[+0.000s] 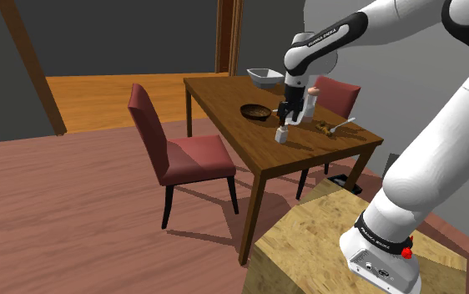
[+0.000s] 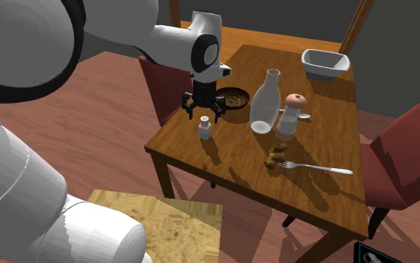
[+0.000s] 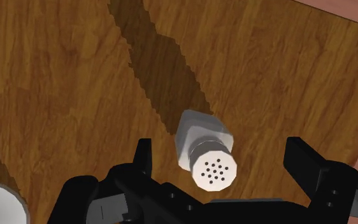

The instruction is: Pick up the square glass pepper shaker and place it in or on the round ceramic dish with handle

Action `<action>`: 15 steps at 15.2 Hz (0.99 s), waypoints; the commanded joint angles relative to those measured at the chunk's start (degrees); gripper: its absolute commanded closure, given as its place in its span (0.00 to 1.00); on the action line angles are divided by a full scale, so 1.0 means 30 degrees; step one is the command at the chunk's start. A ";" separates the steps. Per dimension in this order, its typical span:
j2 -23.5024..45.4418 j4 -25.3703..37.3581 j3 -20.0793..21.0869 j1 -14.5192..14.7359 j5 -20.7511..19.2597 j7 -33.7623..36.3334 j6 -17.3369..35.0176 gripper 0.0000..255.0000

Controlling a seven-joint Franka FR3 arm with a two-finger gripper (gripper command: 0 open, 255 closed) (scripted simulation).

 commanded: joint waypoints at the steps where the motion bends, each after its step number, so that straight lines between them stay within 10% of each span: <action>1: 0.0376 -0.0144 0.0001 0.0013 0.0057 -0.0002 0.0498 0.00; 14: 0.1060 -0.0945 -0.0014 0.0016 0.0206 -0.0115 0.1971 0.00; 15: 0.1060 -0.0945 -0.0014 0.0016 0.0206 -0.0115 0.1971 1.00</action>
